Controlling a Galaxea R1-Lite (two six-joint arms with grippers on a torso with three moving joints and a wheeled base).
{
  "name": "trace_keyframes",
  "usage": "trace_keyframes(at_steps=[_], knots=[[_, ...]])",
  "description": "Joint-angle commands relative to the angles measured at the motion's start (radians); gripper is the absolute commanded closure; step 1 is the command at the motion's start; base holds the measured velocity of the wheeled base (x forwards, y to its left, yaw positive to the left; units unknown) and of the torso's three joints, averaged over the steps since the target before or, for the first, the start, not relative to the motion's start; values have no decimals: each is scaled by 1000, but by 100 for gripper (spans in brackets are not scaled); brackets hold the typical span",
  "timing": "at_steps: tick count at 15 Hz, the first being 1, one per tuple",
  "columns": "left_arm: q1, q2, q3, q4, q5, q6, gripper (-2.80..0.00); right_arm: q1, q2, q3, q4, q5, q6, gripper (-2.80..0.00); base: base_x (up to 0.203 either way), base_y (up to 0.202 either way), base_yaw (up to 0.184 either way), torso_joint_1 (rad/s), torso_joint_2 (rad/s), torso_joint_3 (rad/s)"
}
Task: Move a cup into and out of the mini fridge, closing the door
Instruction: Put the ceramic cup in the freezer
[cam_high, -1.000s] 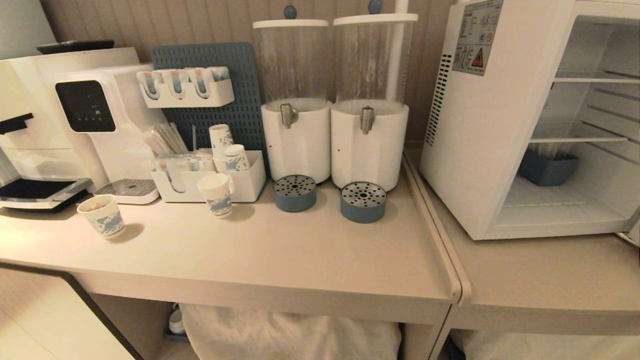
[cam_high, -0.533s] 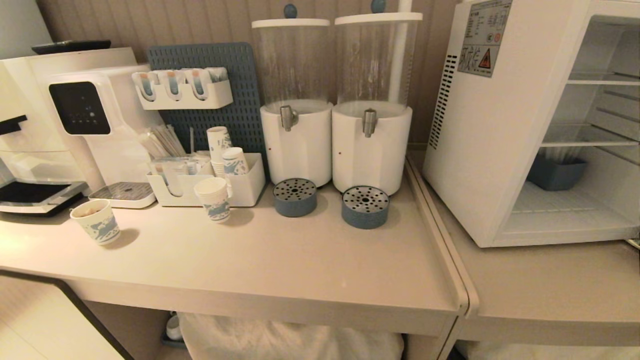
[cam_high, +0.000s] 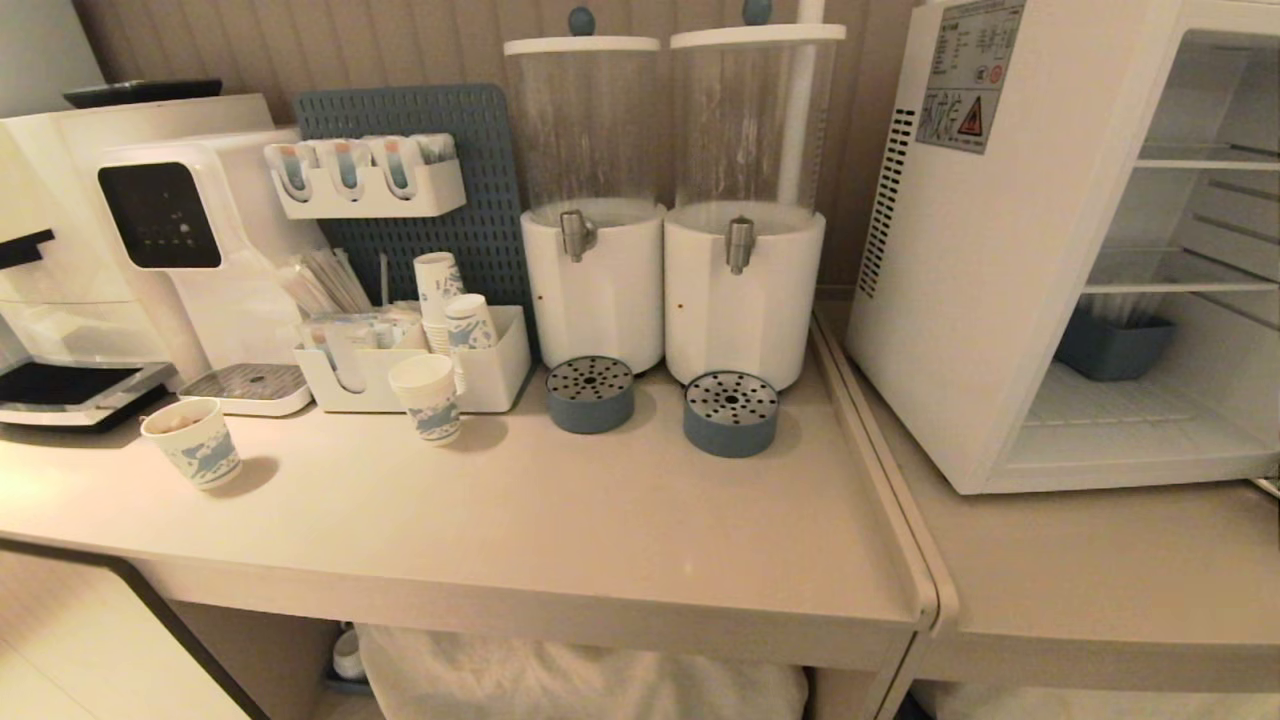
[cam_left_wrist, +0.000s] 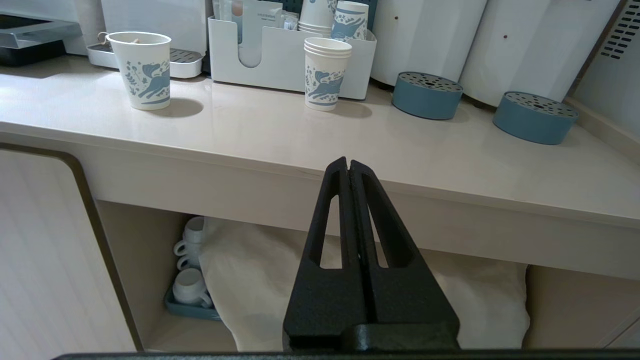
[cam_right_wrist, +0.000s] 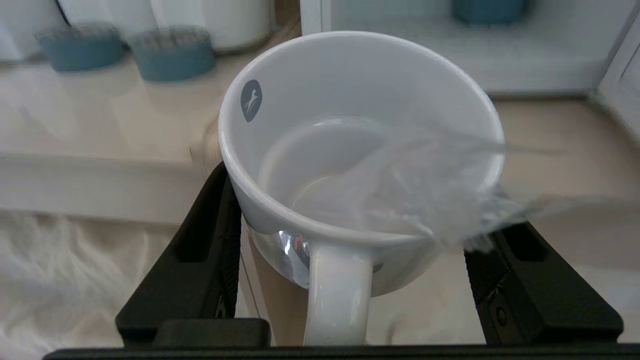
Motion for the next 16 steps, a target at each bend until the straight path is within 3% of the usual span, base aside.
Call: trace_keyframes(at_steps=[1, 5, 9, 12, 16], knots=[[0, -5, 40, -1, 0, -1, 0, 0, 6, -111, 26, 8, -2, 0, 0, 0, 0, 0, 0, 0], [2, -5, 40, -1, -1, -1, 0, 2, 179, -526, 212, 108, 16, 0, 0, 0, 0, 0, 0, 0], [0, -5, 40, -1, -1, -1, 0, 3, 584, -730, 262, 156, 41, 0, 0, 0, 0, 0, 0, 0], [0, -5, 40, -1, 0, -2, 0, 1, 884, -821, 200, 152, 114, 0, 0, 0, 0, 0, 0, 0], [0, -5, 40, -1, 0, -1, 0, -34, 1158, -805, -22, 25, 233, 0, 0, 0, 0, 0, 0, 0]])
